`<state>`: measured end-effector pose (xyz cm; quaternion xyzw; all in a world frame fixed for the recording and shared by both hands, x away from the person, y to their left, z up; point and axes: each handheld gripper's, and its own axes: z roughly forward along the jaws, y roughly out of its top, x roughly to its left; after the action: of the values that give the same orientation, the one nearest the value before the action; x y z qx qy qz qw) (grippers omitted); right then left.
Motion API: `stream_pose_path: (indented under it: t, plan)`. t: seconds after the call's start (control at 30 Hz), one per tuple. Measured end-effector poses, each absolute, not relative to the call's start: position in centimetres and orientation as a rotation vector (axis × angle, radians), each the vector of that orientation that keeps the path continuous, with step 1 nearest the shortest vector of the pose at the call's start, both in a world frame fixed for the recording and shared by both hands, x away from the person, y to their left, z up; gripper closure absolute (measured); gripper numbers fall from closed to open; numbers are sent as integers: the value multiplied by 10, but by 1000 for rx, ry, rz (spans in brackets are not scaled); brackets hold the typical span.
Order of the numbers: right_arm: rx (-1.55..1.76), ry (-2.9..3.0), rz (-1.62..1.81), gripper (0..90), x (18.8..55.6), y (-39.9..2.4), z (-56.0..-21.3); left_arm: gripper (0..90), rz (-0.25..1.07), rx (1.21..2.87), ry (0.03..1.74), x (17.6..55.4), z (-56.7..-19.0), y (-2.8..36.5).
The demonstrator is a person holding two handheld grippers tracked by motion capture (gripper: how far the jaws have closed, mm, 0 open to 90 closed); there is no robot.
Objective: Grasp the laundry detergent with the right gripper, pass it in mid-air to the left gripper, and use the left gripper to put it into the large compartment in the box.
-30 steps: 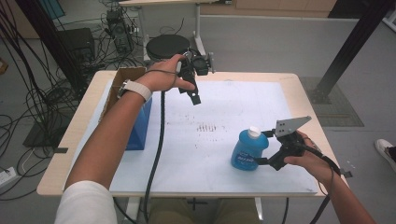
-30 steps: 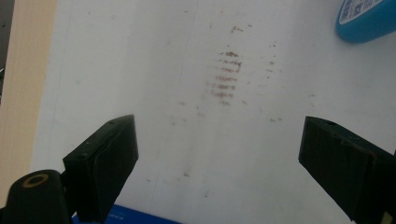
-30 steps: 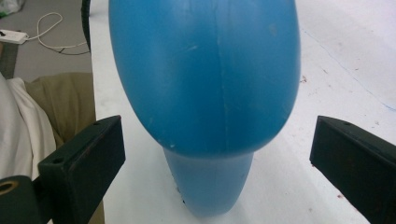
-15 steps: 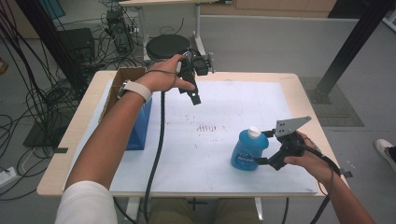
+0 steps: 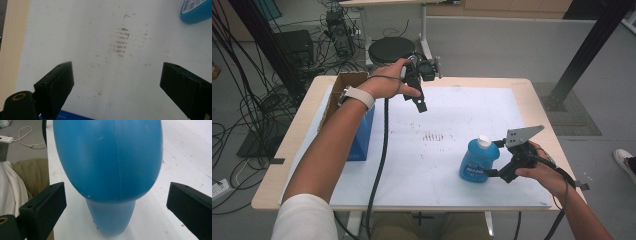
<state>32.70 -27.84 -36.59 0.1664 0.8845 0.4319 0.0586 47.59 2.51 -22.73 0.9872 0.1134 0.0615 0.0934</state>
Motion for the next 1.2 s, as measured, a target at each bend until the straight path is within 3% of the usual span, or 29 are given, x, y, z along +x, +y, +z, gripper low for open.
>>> stream_pose_path:
  t: [1.2]
  plan:
    - [489,2615,1389,54,328,-270,-376,128,176,2926,348,476,-231,27]
